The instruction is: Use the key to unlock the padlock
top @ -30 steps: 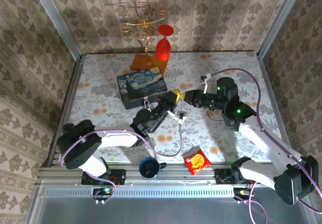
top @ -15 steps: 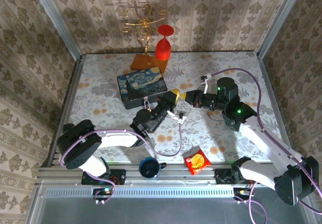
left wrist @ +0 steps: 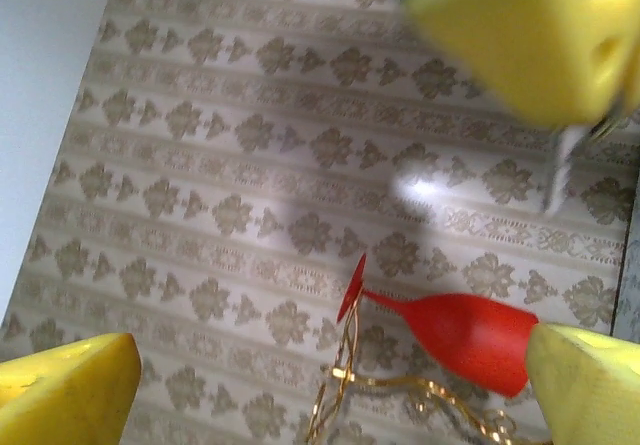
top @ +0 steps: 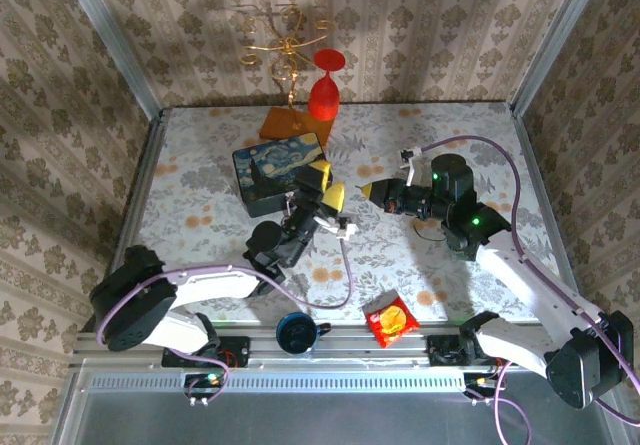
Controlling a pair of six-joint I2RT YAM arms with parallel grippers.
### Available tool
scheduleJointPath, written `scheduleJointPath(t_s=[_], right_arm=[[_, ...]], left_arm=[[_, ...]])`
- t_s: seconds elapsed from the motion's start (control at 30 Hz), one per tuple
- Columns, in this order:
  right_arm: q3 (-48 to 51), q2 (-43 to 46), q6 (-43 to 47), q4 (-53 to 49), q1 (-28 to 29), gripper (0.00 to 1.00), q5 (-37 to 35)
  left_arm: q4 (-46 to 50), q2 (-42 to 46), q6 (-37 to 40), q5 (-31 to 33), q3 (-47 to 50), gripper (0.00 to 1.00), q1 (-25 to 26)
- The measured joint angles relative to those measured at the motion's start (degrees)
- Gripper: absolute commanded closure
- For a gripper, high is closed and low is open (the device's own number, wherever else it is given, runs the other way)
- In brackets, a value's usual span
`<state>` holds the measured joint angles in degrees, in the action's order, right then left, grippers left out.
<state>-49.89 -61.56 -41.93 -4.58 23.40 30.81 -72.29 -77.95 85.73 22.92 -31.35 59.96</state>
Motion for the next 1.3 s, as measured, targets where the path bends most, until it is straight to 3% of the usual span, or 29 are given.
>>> scheduleJointPath(t_s=[0.1, 0.2, 0.3, 0.43, 0.53, 0.63, 0.73, 0.9, 1.17, 1.3], right_arm=[[0.13, 0.37, 0.0, 0.02, -0.33, 1.0, -0.85], [0.46, 0.48, 0.09, -0.02, -0.63, 1.0, -2.23], [0.66, 0.48, 0.44, -0.59, -0.74, 1.0, -3.82], [0.92, 0.48, 1.29, -1.86, -0.74, 1.0, -6.27], [1.88, 0.37, 1.6, -2.58, -0.74, 1.0, -7.89], [3.28, -0.2, 1.79, -3.04, -0.74, 1.0, -8.68], [4.63, -1.22, 2.08, -3.41, -0.74, 1.0, -9.7], [6.03, -3.21, 2.8, -3.39, -0.74, 1.0, -9.62], [7.85, -4.83, 2.73, -1.92, -0.74, 1.0, -9.44], [8.59, -4.94, 2.69, -1.31, -0.74, 1.0, -9.44]], left_arm=[[0.35, 5.35, -6.43, 5.18, 2.75, 0.0, 0.42], [6.05, 14.05, -18.99, 12.11, 4.17, 0.0, 0.22], [21.07, 25.0, -38.51, 16.74, 3.08, 0.0, -2.34], [46.77, 35.01, -70.84, 16.57, -1.79, 0.05, -11.28], [61.94, 36.0, -90.27, 14.36, -5.05, 0.11, -15.56], [72.24, 33.22, -104.39, 11.26, -6.05, 0.11, -16.15], [77.13, 28.55, -113.7, 7.56, -5.46, 0.09, -16.15], [79.25, 20.48, -121.96, 3.06, -3.41, 0.07, -16.15], [79.56, 6.01, -123.91, 0.98, -4.83, 0.06, -16.2], [78.84, -0.76, -123.47, 0.57, -7.41, 0.11, -16.2]])
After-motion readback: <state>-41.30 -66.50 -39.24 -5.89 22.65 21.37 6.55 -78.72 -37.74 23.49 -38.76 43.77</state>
